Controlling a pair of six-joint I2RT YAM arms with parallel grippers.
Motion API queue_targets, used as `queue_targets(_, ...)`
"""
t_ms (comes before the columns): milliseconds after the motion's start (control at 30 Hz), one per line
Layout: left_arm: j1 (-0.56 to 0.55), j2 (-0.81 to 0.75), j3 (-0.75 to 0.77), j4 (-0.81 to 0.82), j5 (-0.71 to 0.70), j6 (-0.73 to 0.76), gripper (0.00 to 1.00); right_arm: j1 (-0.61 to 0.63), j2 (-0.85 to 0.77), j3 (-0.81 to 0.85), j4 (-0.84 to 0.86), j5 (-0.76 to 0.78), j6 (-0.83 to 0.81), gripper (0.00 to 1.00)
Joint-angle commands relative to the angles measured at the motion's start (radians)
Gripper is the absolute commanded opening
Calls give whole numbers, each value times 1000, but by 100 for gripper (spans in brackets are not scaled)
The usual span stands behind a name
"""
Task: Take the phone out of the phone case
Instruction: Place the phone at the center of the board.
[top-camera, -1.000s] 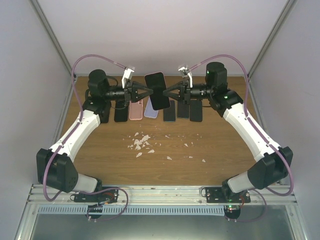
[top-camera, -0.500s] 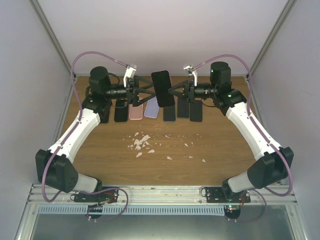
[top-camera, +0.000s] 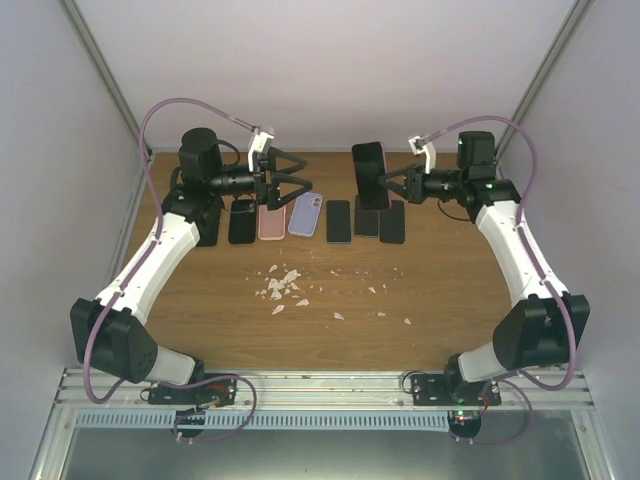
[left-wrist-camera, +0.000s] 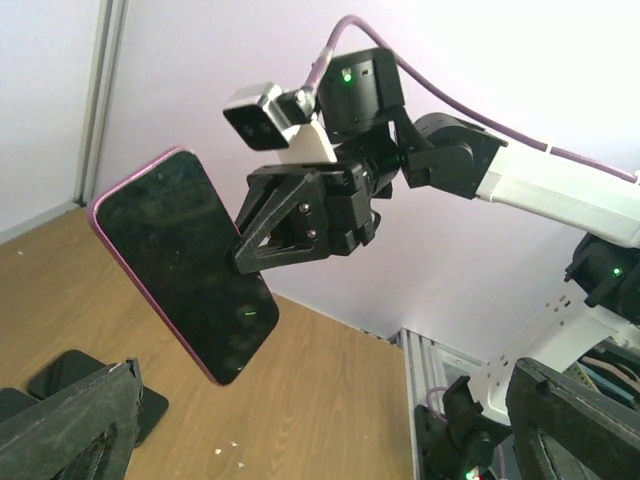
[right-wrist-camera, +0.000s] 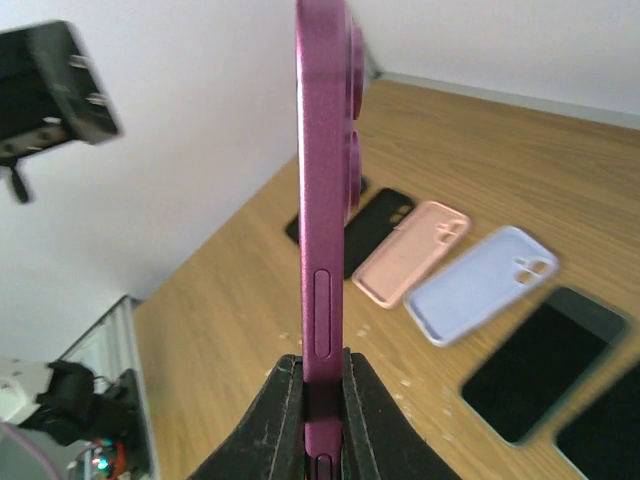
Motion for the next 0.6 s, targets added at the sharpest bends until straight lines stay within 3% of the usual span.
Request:
queue_targets(0,8,16,54,-22,-22,61,99,-102,16,-19,-80,37,-111,0)
queue_targets(267,14,18,47,-19,-42,60,99,-282,81,-52,-173,107,-220,1)
queue_targets(567,14,15,40,-16,-64,55,99,-365,239,-36,-266,247,-298,0)
